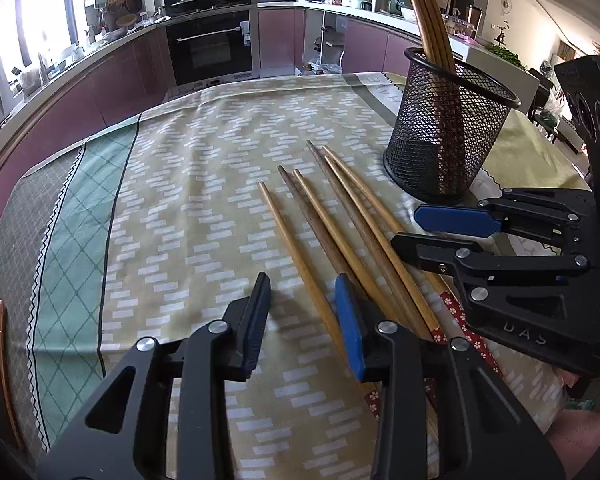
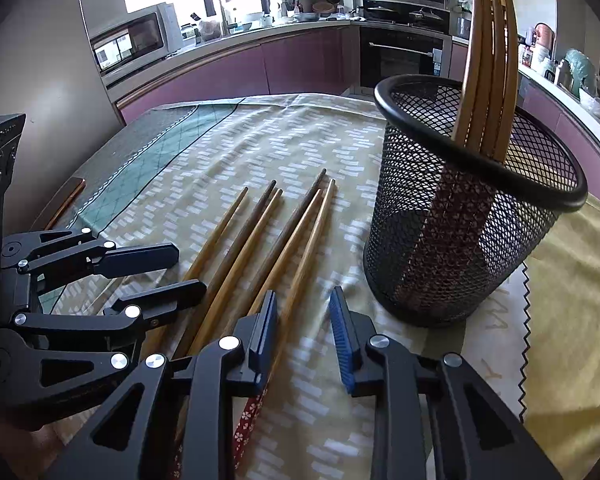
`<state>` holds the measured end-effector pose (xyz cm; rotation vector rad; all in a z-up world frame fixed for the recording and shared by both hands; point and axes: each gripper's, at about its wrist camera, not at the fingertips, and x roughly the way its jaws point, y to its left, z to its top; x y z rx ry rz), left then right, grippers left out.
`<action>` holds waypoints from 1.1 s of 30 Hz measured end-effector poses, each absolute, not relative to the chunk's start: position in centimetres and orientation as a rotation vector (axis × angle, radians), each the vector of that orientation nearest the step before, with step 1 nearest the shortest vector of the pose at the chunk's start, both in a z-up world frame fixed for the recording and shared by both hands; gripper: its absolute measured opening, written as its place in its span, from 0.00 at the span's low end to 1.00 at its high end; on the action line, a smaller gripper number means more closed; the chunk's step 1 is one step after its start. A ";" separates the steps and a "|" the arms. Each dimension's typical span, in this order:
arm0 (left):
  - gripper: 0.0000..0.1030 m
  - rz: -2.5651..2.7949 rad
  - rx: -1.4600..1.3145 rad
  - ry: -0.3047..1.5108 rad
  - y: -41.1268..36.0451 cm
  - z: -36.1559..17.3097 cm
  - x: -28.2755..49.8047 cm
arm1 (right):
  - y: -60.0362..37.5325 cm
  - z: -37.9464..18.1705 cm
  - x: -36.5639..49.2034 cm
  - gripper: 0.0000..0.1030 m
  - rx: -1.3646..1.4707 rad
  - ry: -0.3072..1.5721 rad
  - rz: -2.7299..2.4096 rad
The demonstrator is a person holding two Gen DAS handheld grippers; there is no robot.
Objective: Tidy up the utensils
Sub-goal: 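Close the left gripper on a chopstick while the right gripper grasps another, then lift both chopsticks upright and lower them toward the mesh cup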
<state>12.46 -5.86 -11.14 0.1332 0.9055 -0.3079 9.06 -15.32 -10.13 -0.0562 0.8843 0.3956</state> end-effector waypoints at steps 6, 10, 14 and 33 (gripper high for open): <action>0.18 -0.288 0.090 0.909 -5.5 -10.9 12.8 | -16.3 -10.2 9.3 0.08 0.012 0.892 0.403; 0.13 -0.282 0.052 0.915 -4.9 -10.9 12.8 | -17.0 -10.2 9.2 0.06 0.056 0.896 0.411; 0.08 -0.278 0.021 0.917 -4.4 -10.8 12.7 | -17.7 -10.0 8.9 0.06 0.083 0.894 0.416; 0.07 -0.402 -0.022 0.820 -3.6 -6.0 9.3 | -20.6 -6.0 5.5 0.05 0.167 0.775 0.525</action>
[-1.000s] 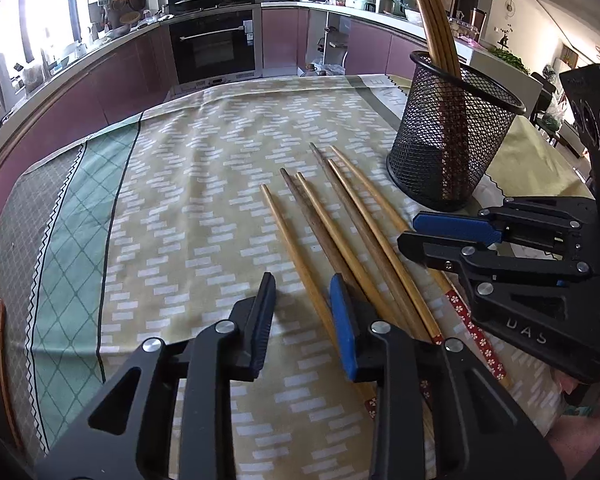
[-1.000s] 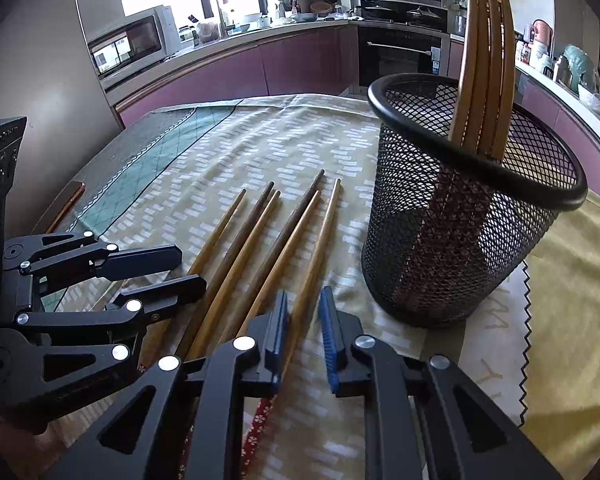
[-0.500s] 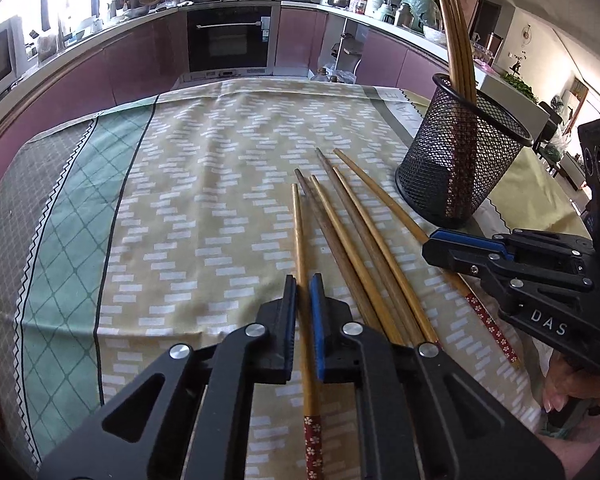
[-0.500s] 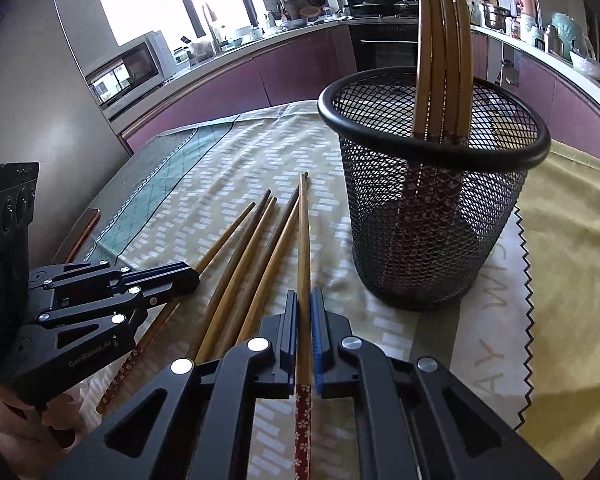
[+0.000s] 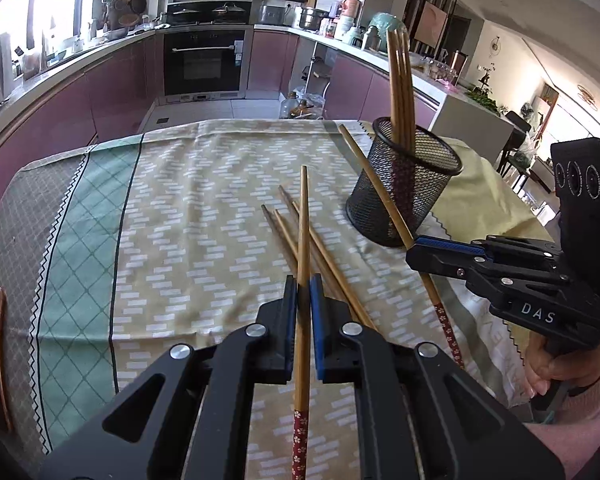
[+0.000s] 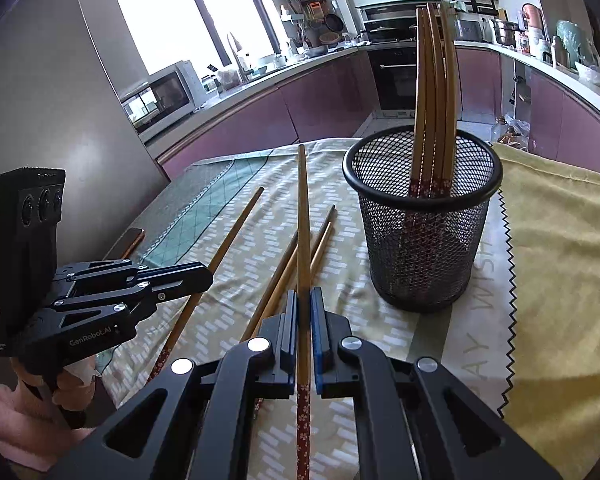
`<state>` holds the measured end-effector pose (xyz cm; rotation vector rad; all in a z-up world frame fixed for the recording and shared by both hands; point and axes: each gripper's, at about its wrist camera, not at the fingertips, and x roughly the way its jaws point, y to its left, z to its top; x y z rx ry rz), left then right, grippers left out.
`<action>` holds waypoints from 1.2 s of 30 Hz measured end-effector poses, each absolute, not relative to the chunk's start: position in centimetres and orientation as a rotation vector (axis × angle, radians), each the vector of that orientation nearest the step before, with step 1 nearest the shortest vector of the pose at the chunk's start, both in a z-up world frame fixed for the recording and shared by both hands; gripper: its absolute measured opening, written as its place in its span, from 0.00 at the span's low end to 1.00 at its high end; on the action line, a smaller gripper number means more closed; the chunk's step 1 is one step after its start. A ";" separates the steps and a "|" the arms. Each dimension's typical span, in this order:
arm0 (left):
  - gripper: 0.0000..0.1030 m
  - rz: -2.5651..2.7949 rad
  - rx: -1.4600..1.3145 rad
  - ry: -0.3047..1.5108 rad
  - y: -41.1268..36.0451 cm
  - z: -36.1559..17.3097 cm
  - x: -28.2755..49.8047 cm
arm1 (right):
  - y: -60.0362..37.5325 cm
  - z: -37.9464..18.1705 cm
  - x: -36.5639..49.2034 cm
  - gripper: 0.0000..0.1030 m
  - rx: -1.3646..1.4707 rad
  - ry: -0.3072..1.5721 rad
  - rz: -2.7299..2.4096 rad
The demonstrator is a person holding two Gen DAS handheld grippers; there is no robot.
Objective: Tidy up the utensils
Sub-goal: 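Lift both chopsticks upright and lower them toward the mesh cup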
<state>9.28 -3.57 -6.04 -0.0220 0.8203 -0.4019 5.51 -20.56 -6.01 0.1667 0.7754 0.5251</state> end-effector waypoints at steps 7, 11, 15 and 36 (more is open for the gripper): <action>0.07 -0.519 -0.083 0.761 -2.9 -2.7 8.0 | -22.3 -4.2 4.5 0.05 0.208 0.704 0.534; 0.07 -0.571 -0.113 0.720 -2.6 -0.8 7.3 | -23.2 -3.3 4.0 0.06 0.230 0.669 0.535; 0.07 -0.611 -0.142 0.684 -2.1 0.8 6.8 | -23.8 -2.6 3.8 0.06 0.240 0.640 0.531; 0.07 -0.673 -0.193 0.489 -4.1 8.1 9.6 | -27.2 3.1 6.1 0.06 0.241 0.450 0.477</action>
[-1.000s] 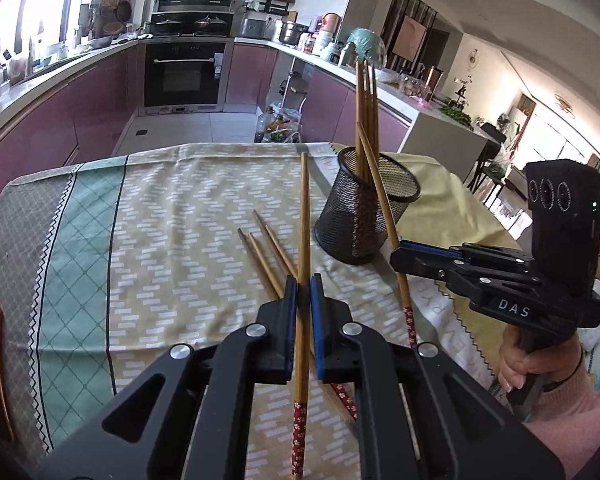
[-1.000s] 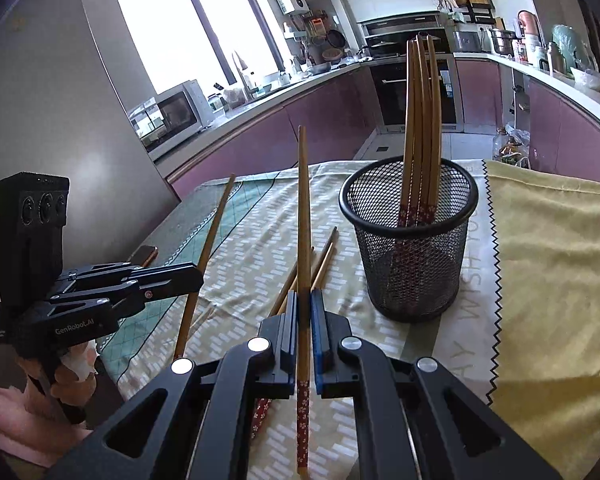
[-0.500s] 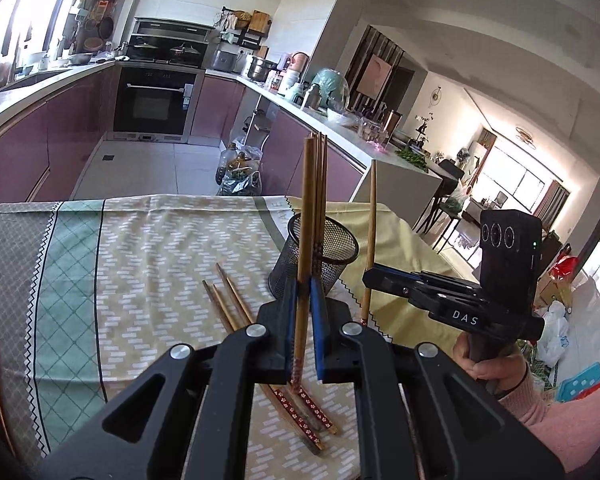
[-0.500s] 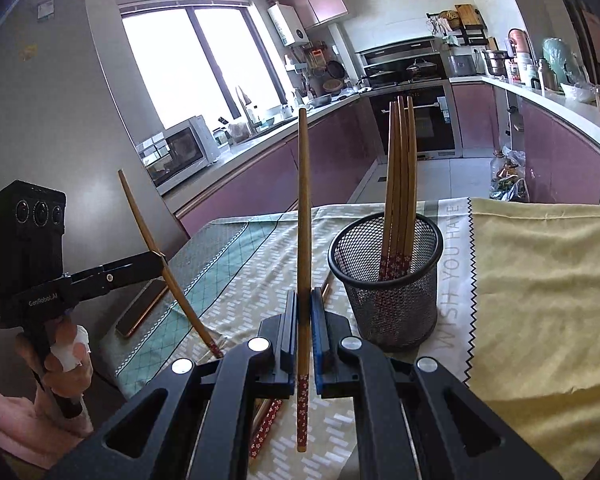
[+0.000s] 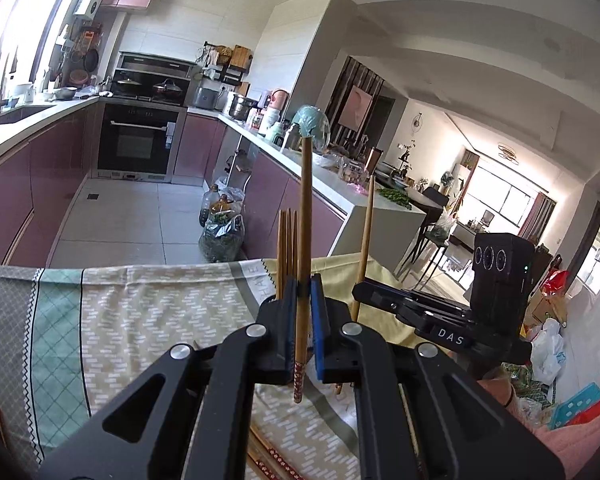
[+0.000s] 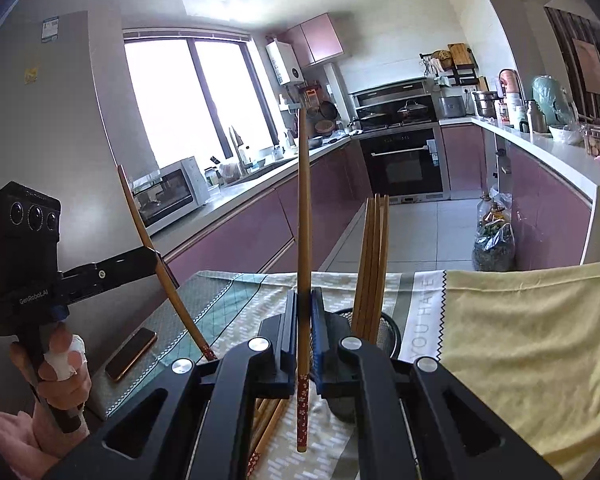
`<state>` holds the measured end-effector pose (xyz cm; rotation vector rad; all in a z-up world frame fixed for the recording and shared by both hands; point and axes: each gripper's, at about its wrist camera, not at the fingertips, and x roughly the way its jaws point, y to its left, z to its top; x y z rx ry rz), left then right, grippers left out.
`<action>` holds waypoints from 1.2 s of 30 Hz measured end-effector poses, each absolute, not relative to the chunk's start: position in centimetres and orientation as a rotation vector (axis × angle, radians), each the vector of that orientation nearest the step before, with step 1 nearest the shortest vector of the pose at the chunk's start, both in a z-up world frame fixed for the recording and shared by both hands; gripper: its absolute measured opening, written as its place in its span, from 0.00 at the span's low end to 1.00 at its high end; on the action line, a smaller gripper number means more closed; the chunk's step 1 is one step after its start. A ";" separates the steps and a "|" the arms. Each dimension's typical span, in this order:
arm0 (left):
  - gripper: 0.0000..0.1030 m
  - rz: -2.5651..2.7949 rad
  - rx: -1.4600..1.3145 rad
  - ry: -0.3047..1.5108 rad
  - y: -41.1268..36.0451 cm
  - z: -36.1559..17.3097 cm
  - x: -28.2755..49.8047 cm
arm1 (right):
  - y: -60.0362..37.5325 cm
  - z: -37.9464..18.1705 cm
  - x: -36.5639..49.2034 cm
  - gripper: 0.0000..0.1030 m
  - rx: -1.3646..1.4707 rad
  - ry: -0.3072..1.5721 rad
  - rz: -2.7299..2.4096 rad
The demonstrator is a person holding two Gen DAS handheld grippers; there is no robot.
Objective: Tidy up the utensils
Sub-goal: 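Lift both chopsticks upright and lower them toward the mesh cup, then open both grippers to drop the chopsticks into the cup and withdraw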
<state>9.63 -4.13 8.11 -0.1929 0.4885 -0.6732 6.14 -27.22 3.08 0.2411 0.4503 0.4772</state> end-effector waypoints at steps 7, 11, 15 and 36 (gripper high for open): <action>0.07 -0.670 -0.178 0.422 -5.7 10.8 11.1 | -27.8 4.9 7.5 0.05 0.246 0.396 0.456; 0.07 -0.661 -0.166 0.411 -6.8 11.3 12.1 | -28.2 5.3 8.5 0.05 0.247 0.374 0.433; 0.07 -0.640 -0.133 0.436 -8.3 10.5 13.4 | -28.5 4.8 9.8 0.06 0.257 0.378 0.406; 0.07 -0.645 0.049 0.719 -12.4 4.0 18.1 | -27.0 -0.5 13.0 0.06 0.211 0.645 0.380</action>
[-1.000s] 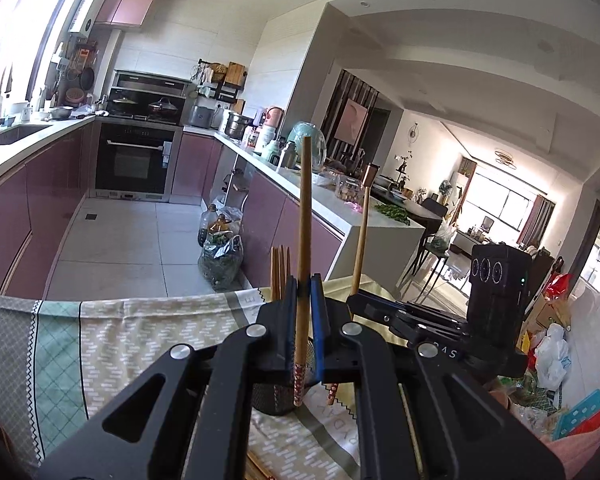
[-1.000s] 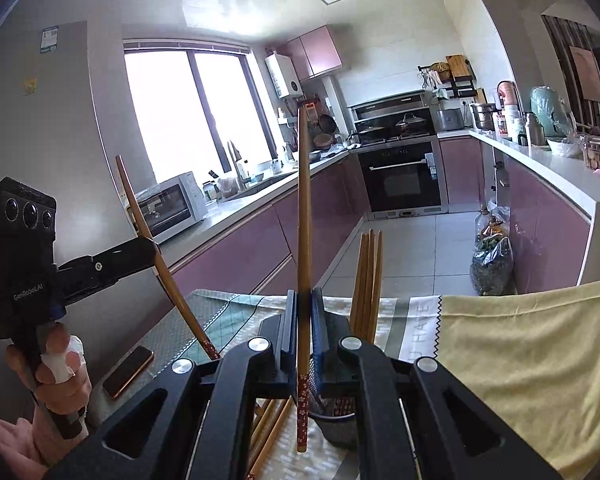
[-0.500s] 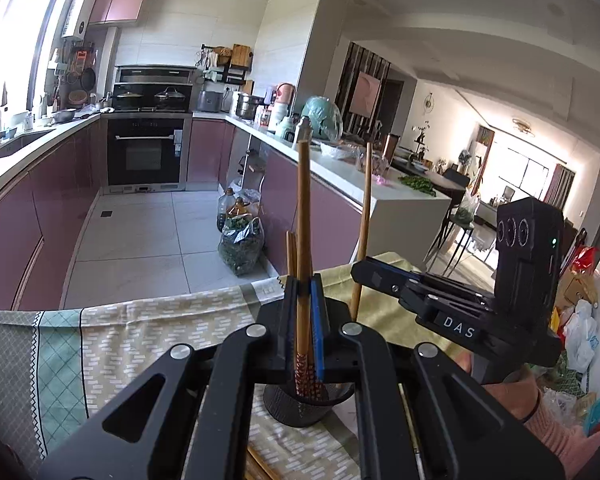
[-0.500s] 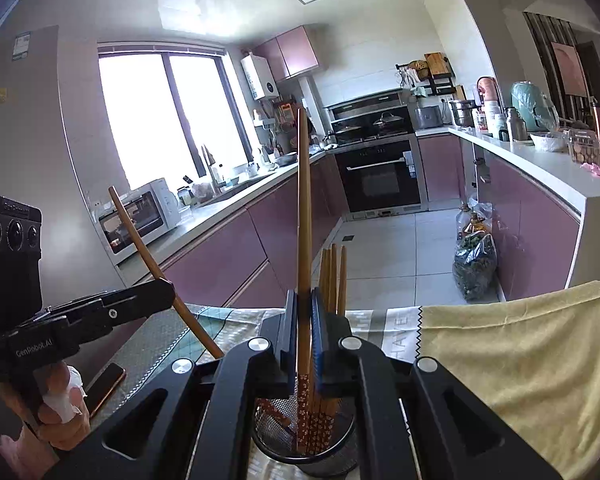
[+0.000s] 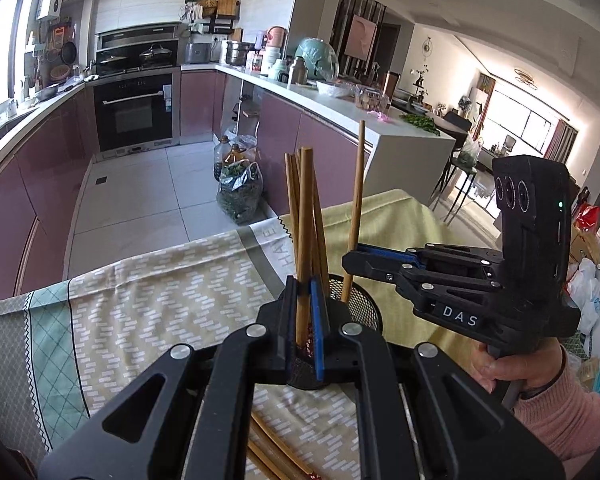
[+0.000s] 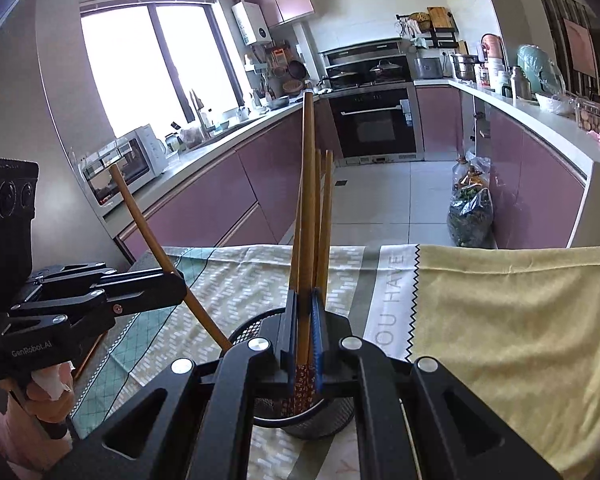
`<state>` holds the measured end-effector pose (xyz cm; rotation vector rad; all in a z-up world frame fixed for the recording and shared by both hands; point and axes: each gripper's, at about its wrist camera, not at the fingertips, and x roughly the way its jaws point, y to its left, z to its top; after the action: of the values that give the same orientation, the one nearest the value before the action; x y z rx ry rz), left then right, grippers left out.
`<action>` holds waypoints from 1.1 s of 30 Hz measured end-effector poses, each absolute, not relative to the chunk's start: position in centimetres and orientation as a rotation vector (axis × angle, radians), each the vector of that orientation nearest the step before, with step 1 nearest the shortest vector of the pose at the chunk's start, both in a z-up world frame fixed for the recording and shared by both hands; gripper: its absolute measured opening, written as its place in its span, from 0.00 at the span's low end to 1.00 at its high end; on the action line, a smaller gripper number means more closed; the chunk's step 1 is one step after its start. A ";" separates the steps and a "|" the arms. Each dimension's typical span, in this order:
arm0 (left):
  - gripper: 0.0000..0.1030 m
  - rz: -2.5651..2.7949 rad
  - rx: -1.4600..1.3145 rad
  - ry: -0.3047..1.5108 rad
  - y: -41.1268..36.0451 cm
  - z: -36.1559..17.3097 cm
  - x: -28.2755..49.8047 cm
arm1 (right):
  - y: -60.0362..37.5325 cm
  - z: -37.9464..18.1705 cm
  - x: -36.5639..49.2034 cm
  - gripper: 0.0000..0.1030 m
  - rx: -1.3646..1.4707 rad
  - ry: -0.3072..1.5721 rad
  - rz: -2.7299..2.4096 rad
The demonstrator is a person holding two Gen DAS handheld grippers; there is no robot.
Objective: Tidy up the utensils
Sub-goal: 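Open both grippers to drop the chopsticks into the cup and withdraw, then move both grippers back over the loose chopsticks on the cloth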
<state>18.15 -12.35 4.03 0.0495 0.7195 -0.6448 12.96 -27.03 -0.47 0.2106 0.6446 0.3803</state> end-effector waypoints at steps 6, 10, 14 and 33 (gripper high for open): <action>0.07 -0.645 0.052 0.776 -12.9 2.9 19.9 | -27.1 -1.4 13.2 0.08 0.227 0.668 0.362; 0.12 -0.628 0.055 0.783 -13.1 2.3 20.3 | -27.3 -1.4 13.1 0.11 0.237 0.660 0.365; 0.23 -0.611 0.034 0.763 -12.6 2.3 19.8 | -27.4 -1.4 12.8 0.18 0.232 0.648 0.369; 0.47 -0.402 0.054 0.707 -5.7 -1.8 12.6 | -21.5 -3.5 5.8 0.35 0.103 0.669 0.563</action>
<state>12.59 -5.67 -1.80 0.0543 0.7066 -0.4020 5.81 -21.54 -3.47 0.1031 0.6687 0.5631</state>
